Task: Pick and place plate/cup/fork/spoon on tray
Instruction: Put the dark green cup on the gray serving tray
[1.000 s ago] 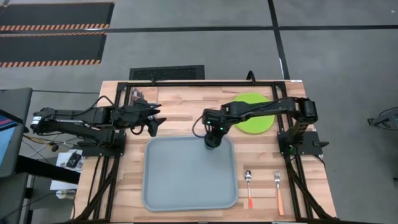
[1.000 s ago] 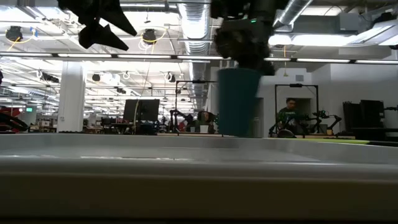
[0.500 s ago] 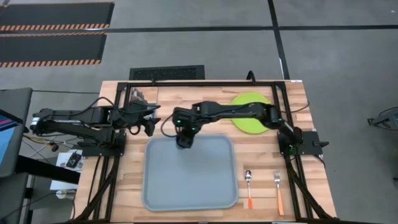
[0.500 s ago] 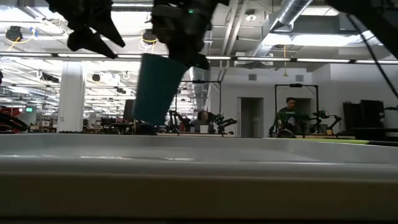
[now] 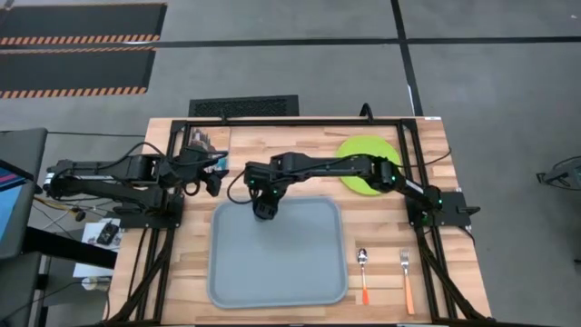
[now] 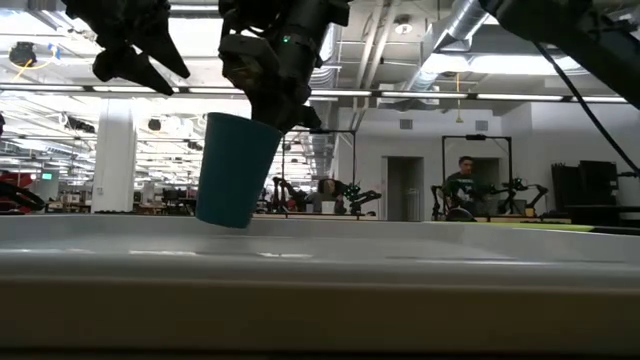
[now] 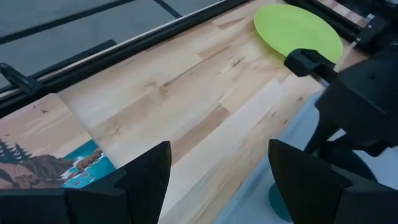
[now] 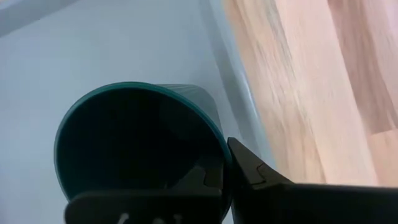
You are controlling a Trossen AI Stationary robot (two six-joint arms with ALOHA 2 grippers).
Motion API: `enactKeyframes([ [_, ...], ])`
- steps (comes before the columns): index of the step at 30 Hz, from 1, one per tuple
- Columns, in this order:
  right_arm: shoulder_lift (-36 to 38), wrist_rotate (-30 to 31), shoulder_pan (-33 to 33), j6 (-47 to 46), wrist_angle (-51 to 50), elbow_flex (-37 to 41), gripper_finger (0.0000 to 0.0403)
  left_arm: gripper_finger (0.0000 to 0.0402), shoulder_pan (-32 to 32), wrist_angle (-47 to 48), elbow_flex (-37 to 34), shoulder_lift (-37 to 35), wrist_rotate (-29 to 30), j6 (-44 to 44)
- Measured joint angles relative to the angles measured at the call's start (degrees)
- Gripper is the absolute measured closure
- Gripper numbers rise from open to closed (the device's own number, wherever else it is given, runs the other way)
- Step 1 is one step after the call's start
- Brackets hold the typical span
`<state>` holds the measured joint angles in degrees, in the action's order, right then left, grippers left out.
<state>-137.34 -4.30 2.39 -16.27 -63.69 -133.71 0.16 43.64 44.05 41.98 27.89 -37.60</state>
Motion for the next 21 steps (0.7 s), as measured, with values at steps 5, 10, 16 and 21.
enactKeyframes([
  [5,-0.7,-0.3,0.1,-0.2,0.6,-0.2,0.0385,0.0145,0.0,0.0,0.0,0.0,0.0,-0.2],
  [10,-2.2,-0.6,0.0,-0.3,2.3,-0.3,0.0383,0.0145,0.0,-0.1,0.0,0.0,0.8,-0.7],
  [16,-2.9,-0.6,0.1,-0.6,2.8,-0.2,0.0374,0.0145,0.0,-0.1,0.0,0.0,0.9,-1.0],
  [21,-2.9,-0.6,0.1,-0.8,3.1,-0.2,0.0369,0.0145,0.0,-0.2,0.0,0.0,1.0,-1.0],
])
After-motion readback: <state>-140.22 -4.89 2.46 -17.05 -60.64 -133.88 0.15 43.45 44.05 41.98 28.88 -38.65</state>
